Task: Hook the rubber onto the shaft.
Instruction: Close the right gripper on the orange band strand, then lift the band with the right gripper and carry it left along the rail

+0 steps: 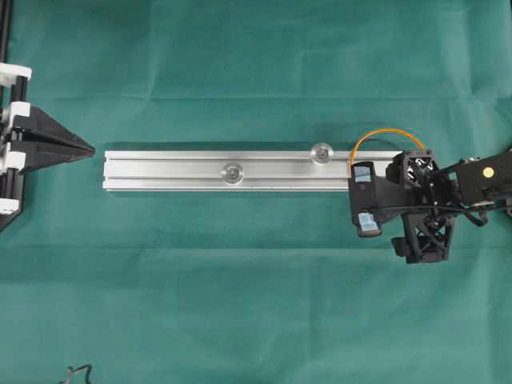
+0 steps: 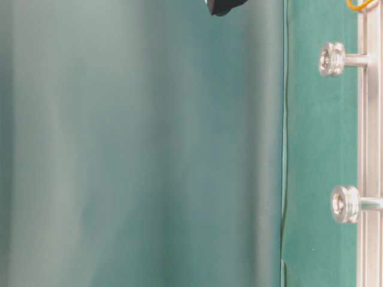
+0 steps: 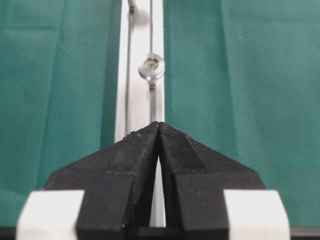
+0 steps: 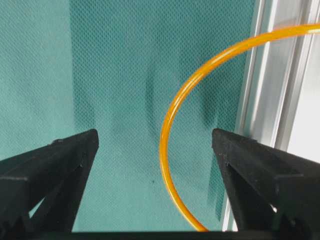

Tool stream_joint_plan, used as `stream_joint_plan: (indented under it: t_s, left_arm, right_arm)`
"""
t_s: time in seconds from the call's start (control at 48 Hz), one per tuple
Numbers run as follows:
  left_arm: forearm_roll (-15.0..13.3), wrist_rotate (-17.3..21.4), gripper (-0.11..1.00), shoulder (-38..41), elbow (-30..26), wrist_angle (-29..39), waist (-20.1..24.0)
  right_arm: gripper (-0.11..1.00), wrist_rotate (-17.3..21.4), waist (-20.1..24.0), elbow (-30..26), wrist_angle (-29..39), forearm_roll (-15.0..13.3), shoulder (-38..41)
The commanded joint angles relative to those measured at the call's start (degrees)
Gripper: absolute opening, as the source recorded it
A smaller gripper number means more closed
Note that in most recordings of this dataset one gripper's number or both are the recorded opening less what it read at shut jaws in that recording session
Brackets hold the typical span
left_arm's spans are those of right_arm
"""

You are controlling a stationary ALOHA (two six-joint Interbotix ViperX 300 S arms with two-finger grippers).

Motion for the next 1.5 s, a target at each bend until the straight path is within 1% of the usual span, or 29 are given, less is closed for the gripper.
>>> stream_joint_plan:
  t_s: [0.0, 0.229, 0.292, 0.354, 0.396, 0.458, 0.5, 0.521, 0.604, 0.688, 0.708, 0.854, 1.313, 1.479]
  left_arm:
    - [0.18, 0.09, 0.0, 0.44, -1.85, -0.53, -0.18]
    - [0.18, 0.09, 0.0, 0.35, -1.85, -0.53, -0.09]
    - [0.18, 0.09, 0.0, 0.44, -1.85, -0.53, -0.09]
    - [0.18, 0.09, 0.0, 0.44, -1.85, -0.53, -0.09]
    - [0.18, 0.09, 0.0, 0.35, -1.85, -0.53, -0.09]
    - [0.18, 0.0, 0.0, 0.35, -1.85, -0.44, -0.09]
    - [0.18, 0.09, 0.0, 0.44, -1.85, -0.44, -0.18]
    - [0.18, 0.09, 0.0, 0.44, -1.85, -0.53, -0.18]
    - [0.18, 0.09, 0.0, 0.35, -1.85, -0.44, -0.09]
    - [0.18, 0.09, 0.0, 0.44, -1.85, -0.44, -0.18]
    - [0.18, 0.09, 0.0, 0.44, -1.85, -0.44, -0.09]
    - [0.18, 0.09, 0.0, 0.35, -1.85, -0.44, -0.18]
    - [0.18, 0.09, 0.0, 0.35, -1.85, -0.35, -0.09]
    - [0.18, 0.09, 0.0, 0.44, -1.85, -0.35, -0.09]
  right_arm:
    - [0.98, -0.09, 0.18, -0.44, -0.88, 0.18, -0.35]
    - [0.97, -0.09, 0.18, -0.44, -0.7, 0.18, -0.35]
    - [0.94, -0.18, 0.18, -0.44, -0.62, 0.18, -0.35]
    - [0.88, -0.18, 0.18, -0.35, -0.18, 0.09, -0.35]
    - [0.81, -0.09, 0.18, -0.44, 0.09, 0.09, -0.44]
    - [0.66, -0.09, 0.18, -0.53, 0.62, 0.09, -0.35]
    - [0.55, 0.0, 0.18, -0.62, 1.05, 0.09, -0.44]
    - [0.46, 0.0, 0.18, -0.62, 1.14, 0.18, -0.44]
    - [0.25, 0.88, 0.18, -0.97, 1.41, 0.18, -0.35]
    - [0.08, 2.29, 0.18, -0.97, 1.23, 0.0, -0.35]
    - [0.06, 2.72, 0.18, -0.97, 1.23, 0.0, -0.44]
    - [0.06, 4.66, 0.18, -1.05, 1.14, -0.18, -0.44]
    - [0.06, 4.66, 0.18, -1.85, 1.41, -0.44, -0.44]
    - [0.06, 4.66, 0.18, -2.55, 2.37, -0.44, -1.76]
